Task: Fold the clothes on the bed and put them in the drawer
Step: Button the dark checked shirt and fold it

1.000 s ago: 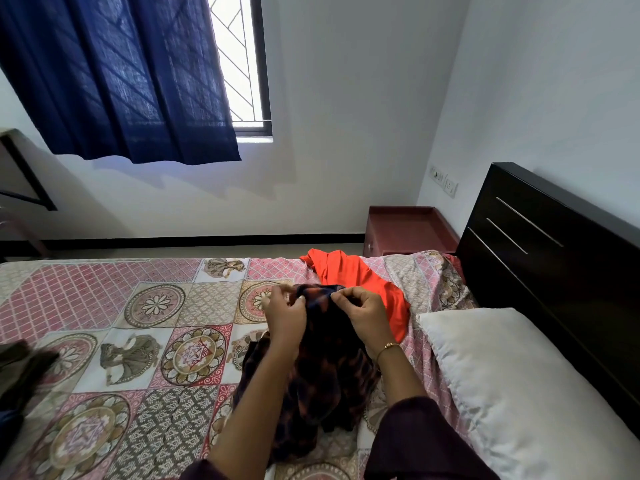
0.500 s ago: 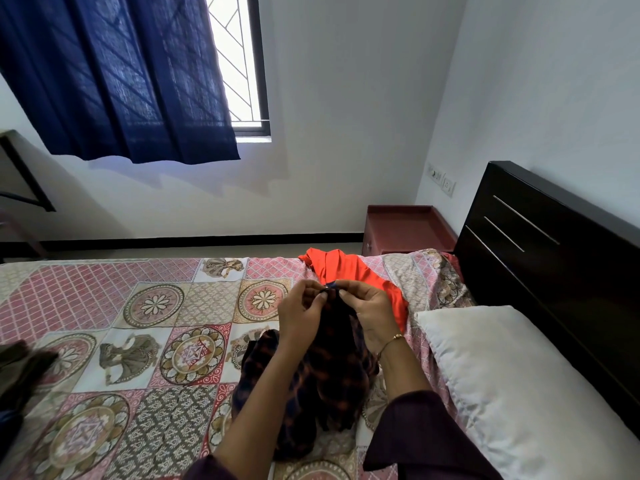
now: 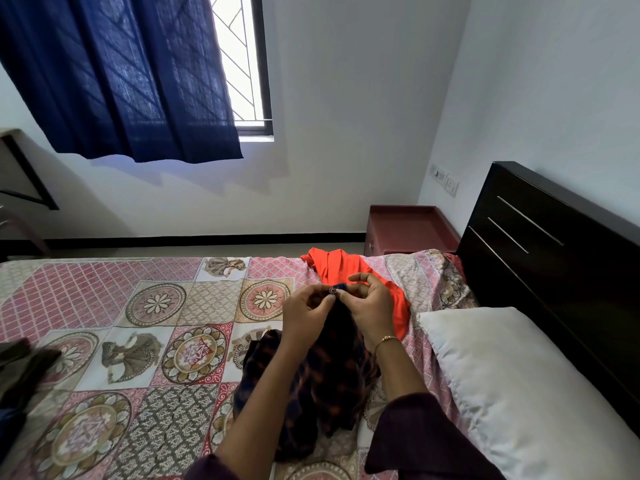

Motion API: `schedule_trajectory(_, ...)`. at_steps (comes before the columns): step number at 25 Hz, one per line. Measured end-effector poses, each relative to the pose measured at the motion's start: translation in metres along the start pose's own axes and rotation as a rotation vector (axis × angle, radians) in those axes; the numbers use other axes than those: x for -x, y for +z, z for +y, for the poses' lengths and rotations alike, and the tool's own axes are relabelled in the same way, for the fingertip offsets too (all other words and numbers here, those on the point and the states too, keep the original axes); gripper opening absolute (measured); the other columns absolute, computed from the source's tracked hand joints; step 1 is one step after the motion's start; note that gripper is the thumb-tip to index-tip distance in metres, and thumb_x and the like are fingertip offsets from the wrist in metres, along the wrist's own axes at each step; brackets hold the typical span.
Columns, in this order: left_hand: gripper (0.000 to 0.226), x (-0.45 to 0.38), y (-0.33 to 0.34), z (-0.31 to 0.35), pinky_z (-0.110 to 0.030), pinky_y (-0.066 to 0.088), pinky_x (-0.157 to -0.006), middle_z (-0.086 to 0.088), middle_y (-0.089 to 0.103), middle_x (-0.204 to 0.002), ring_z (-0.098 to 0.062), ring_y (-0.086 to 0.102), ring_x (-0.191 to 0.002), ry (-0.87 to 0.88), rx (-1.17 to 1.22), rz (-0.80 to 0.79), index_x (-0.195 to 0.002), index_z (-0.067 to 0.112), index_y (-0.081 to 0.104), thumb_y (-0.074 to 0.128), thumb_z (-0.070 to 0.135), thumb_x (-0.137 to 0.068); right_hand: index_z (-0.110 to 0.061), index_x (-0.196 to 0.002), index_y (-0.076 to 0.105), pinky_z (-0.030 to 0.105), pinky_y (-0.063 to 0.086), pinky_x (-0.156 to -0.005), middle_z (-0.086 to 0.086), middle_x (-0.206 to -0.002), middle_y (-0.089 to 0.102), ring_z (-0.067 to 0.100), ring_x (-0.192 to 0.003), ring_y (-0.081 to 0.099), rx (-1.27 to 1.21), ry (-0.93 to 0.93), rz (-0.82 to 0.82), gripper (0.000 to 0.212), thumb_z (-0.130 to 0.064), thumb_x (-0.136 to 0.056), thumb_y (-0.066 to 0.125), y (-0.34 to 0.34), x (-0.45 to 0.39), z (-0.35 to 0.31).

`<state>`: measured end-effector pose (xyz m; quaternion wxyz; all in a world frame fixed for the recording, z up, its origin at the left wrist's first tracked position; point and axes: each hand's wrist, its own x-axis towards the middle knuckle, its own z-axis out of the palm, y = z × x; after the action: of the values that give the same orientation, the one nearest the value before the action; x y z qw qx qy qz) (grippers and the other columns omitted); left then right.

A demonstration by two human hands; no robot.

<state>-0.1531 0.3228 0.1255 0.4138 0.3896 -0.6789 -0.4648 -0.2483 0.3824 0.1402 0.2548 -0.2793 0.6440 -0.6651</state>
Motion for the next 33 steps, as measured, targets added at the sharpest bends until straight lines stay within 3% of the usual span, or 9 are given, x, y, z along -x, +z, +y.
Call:
schedule_trajectory(6, 0.013, 0.004, 0.004, -0.001, -0.023, 0.052, -0.07, 0.0, 0.067, -0.079, -0.013, 0.065, -0.073, 0.099, -0.002, 0.022, -0.09, 0.007, 0.073, 0.075, 0.009, -0.077, -0.027, -0.082, 0.055, 0.035, 0.055, -0.077, 0.001, -0.076, 0.07, 0.018, -0.075, 0.067, 0.137, -0.095, 0.015, 0.032, 0.0, -0.076, 0.071, -0.001, -0.003, 0.002)
schedule_trajectory(9, 0.01, 0.001, 0.004, 0.001, -0.013, 0.047, -0.068, 0.002, 0.062, -0.076, -0.013, 0.06, -0.069, 0.178, -0.134, 0.12, -0.087, 0.003, 0.074, 0.074, 0.005, -0.077, -0.024, -0.084, 0.056, 0.032, 0.054, -0.078, 0.004, -0.078, 0.07, 0.017, -0.076, 0.066, 0.181, -0.126, 0.027, 0.027, -0.002, -0.078, 0.07, -0.002, -0.005, 0.003)
schedule_trajectory(12, 0.011, 0.0, 0.002, 0.002, -0.001, 0.037, -0.068, -0.007, 0.063, -0.079, -0.012, 0.053, -0.07, 0.284, -0.307, 0.167, -0.087, -0.001, 0.073, 0.071, 0.0, -0.076, -0.012, -0.101, 0.061, 0.01, 0.049, -0.071, 0.006, -0.083, 0.071, 0.012, -0.075, 0.063, 0.298, -0.212, 0.003, 0.026, 0.0, -0.08, 0.068, 0.001, -0.004, 0.001)
schedule_trajectory(14, 0.013, 0.001, 0.002, 0.002, -0.001, 0.035, -0.068, -0.011, 0.066, -0.083, -0.011, 0.052, -0.07, 0.32, -0.37, 0.127, -0.088, -0.002, 0.073, 0.07, -0.002, -0.075, -0.007, -0.111, 0.061, 0.004, 0.045, -0.069, 0.007, -0.085, 0.071, 0.01, -0.074, 0.062, 0.398, -0.283, -0.032, 0.034, 0.002, -0.079, 0.068, 0.004, -0.001, 0.001)
schedule_trajectory(18, 0.009, 0.002, -0.001, 0.005, 0.003, 0.035, -0.065, -0.012, 0.067, -0.078, -0.011, 0.053, -0.066, 0.297, -0.336, 0.118, -0.082, -0.003, 0.071, 0.072, -0.003, -0.073, -0.006, -0.115, 0.06, 0.005, 0.043, -0.073, 0.007, -0.085, 0.072, 0.008, -0.075, 0.062, 0.43, -0.325, -0.042, 0.039, 0.002, -0.078, 0.068, 0.005, 0.002, 0.002)
schedule_trajectory(24, 0.008, 0.002, -0.005, 0.004, 0.0, 0.038, -0.069, -0.006, 0.066, -0.079, 0.002, 0.052, -0.068, 0.274, -0.238, 0.052, -0.086, -0.002, 0.073, 0.068, -0.004, -0.08, -0.006, -0.118, 0.057, 0.003, 0.043, -0.07, -0.004, -0.079, 0.067, -0.013, -0.07, 0.06, 0.377, -0.284, -0.086, 0.039, 0.0, -0.081, 0.067, -0.003, -0.003, 0.005)
schedule_trajectory(26, 0.006, 0.002, -0.003, 0.005, -0.001, 0.038, -0.066, -0.01, 0.067, -0.077, -0.004, 0.052, -0.065, 0.247, -0.25, 0.082, -0.083, -0.002, 0.073, 0.068, -0.002, -0.08, -0.008, -0.119, 0.057, 0.003, 0.043, -0.071, -0.005, -0.078, 0.067, -0.015, -0.071, 0.059, 0.366, -0.273, -0.093, 0.041, 0.0, -0.081, 0.067, -0.003, -0.004, 0.007)
schedule_trajectory(30, 0.007, 0.002, -0.002, 0.008, -0.011, 0.034, -0.061, -0.015, 0.068, -0.076, -0.02, 0.057, -0.067, 0.187, -0.318, 0.104, -0.081, -0.004, 0.071, 0.066, 0.002, -0.082, -0.014, -0.12, 0.052, 0.007, 0.046, -0.074, 0.0, -0.079, 0.07, -0.007, -0.071, 0.063, 0.251, -0.216, -0.095, 0.039, 0.002, -0.085, 0.06, -0.002, -0.002, 0.009)
schedule_trajectory(33, 0.01, 0.001, -0.003, 0.01, -0.011, 0.034, -0.061, -0.01, 0.067, -0.076, -0.015, 0.053, -0.068, 0.149, -0.347, 0.055, -0.085, -0.004, 0.071, 0.066, 0.004, -0.084, -0.027, -0.109, 0.05, 0.014, 0.051, -0.073, 0.004, -0.08, 0.071, 0.006, -0.073, 0.066, 0.18, -0.191, -0.074, 0.042, 0.006, -0.084, 0.06, -0.002, 0.001, 0.013)
